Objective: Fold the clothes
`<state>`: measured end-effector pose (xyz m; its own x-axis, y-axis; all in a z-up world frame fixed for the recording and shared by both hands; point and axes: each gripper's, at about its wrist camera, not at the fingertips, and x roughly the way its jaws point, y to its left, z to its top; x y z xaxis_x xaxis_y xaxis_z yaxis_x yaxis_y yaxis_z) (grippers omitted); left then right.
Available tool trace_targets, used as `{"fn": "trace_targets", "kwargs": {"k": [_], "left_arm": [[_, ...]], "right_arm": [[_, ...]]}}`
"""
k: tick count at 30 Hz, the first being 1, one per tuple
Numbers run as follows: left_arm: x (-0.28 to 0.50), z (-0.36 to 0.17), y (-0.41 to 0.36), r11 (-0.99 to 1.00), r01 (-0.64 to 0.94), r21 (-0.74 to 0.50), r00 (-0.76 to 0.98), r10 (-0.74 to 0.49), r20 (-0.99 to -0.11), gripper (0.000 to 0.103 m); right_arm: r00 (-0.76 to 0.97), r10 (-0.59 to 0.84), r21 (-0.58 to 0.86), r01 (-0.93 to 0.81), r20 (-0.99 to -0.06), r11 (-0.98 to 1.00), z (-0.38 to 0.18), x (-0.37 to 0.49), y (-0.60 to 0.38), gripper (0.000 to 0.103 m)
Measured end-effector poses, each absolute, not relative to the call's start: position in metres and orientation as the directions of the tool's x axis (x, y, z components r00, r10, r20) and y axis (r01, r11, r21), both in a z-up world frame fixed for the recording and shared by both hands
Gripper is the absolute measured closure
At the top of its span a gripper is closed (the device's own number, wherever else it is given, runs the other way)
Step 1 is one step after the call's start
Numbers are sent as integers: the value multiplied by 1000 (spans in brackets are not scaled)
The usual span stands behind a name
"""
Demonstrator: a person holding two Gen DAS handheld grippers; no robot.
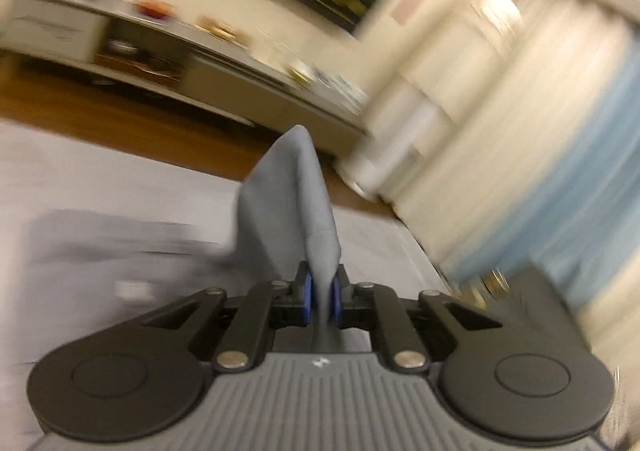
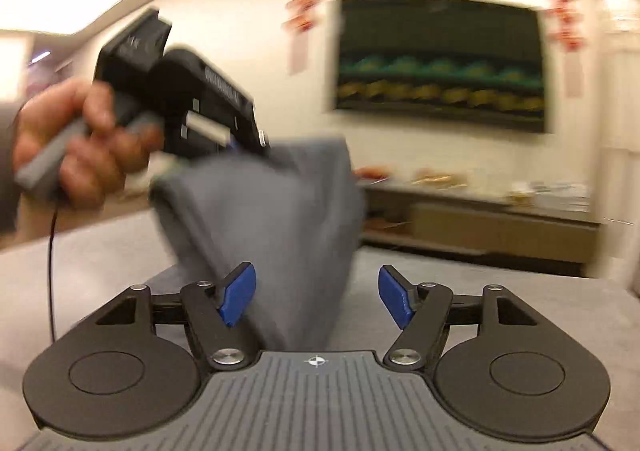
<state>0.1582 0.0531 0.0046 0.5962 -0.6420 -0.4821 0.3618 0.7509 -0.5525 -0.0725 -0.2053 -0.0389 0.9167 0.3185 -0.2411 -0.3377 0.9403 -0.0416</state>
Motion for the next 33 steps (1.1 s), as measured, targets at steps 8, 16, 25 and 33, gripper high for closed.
{"fn": "trace_targets", "kwargs": {"k": [8,16,25,33], "left_arm": [[137,-114,135,805,140,-577,543,-549,-636,72],[112,-117,79,718,348,-602,442,-692,-570,72],[178,-116,124,759,225,-611,529,-622,-577,73],[217,-140,159,695,169,-699,509,-669,-542,77]], "right_arm": [[754,332,-222,-528,-567,820,-91,-25,-104,38],[820,-51,-431,-245,-570,869,-90,28,-158,38],[897,171,-439,-357,-408,824,-33,-31,-100,31],[793,89,-507,-467,-603,725,-87,8,-21,85]]}}
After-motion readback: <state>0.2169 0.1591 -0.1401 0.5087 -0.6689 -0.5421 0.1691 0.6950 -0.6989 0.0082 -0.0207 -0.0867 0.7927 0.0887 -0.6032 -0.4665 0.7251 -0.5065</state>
